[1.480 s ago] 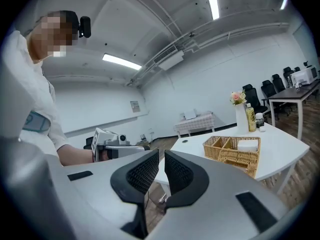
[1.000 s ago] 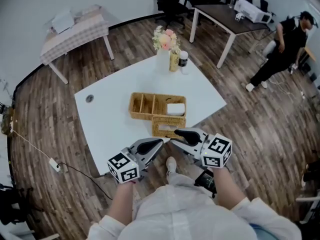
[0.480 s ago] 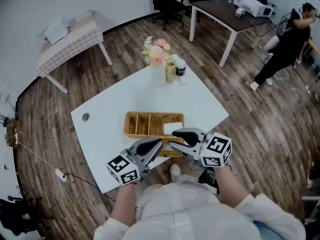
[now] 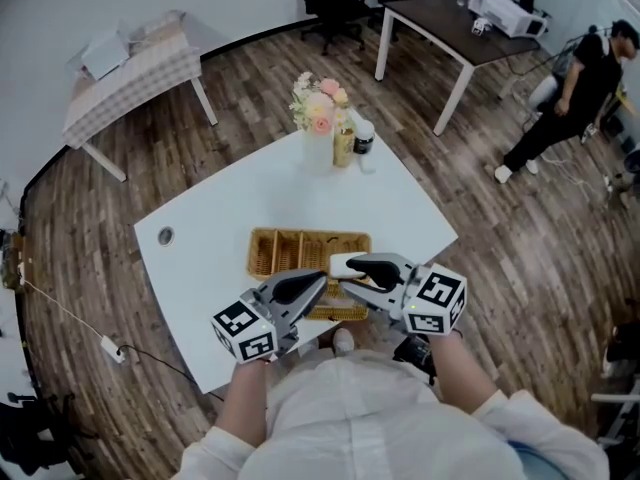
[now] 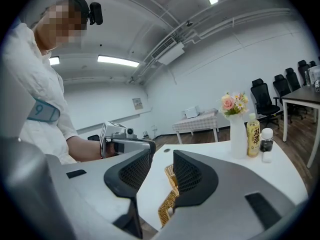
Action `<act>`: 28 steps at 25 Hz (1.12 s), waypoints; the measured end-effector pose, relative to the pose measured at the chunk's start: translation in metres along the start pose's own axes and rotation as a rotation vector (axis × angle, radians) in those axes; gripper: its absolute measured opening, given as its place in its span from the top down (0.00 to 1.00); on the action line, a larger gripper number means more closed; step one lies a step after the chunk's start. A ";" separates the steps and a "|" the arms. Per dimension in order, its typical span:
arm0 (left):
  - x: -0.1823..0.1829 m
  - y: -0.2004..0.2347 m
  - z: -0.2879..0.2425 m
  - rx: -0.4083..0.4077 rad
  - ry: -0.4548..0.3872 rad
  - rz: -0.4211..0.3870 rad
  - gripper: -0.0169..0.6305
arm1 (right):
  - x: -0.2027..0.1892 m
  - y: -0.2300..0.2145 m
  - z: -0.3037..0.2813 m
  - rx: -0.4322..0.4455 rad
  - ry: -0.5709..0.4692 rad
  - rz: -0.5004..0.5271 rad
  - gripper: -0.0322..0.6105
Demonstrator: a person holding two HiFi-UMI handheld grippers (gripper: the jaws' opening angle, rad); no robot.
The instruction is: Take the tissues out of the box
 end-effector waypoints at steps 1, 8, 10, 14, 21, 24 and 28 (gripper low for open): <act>0.003 0.002 -0.001 -0.005 -0.002 0.003 0.97 | 0.002 -0.001 0.000 -0.004 0.001 0.002 0.71; 0.010 0.019 0.004 -0.022 -0.005 0.007 0.97 | 0.007 -0.010 -0.005 -0.018 0.021 0.000 0.71; 0.011 0.022 0.008 -0.017 -0.005 0.023 0.97 | 0.006 -0.012 -0.008 -0.014 0.044 -0.001 0.71; 0.007 0.028 0.015 -0.011 -0.005 0.050 0.97 | -0.001 -0.016 -0.012 -0.013 0.111 0.020 0.71; -0.001 0.043 0.019 -0.014 0.007 0.096 0.97 | -0.005 -0.033 -0.020 -0.016 0.182 0.045 0.67; -0.001 0.046 0.022 -0.012 0.014 0.102 0.97 | -0.007 -0.038 -0.023 -0.016 0.223 0.064 0.64; -0.003 0.050 0.028 -0.015 0.017 0.116 0.97 | -0.011 -0.044 -0.029 -0.008 0.288 0.099 0.59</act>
Point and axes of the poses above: the fingertips, and each gripper's own axes: z backward along the fingers, y to its left, x out of its top, the point moved 6 cm from there along z, backward along the fingers, and after that the axes turned 6 degrees about y, right-handed, at the moved point
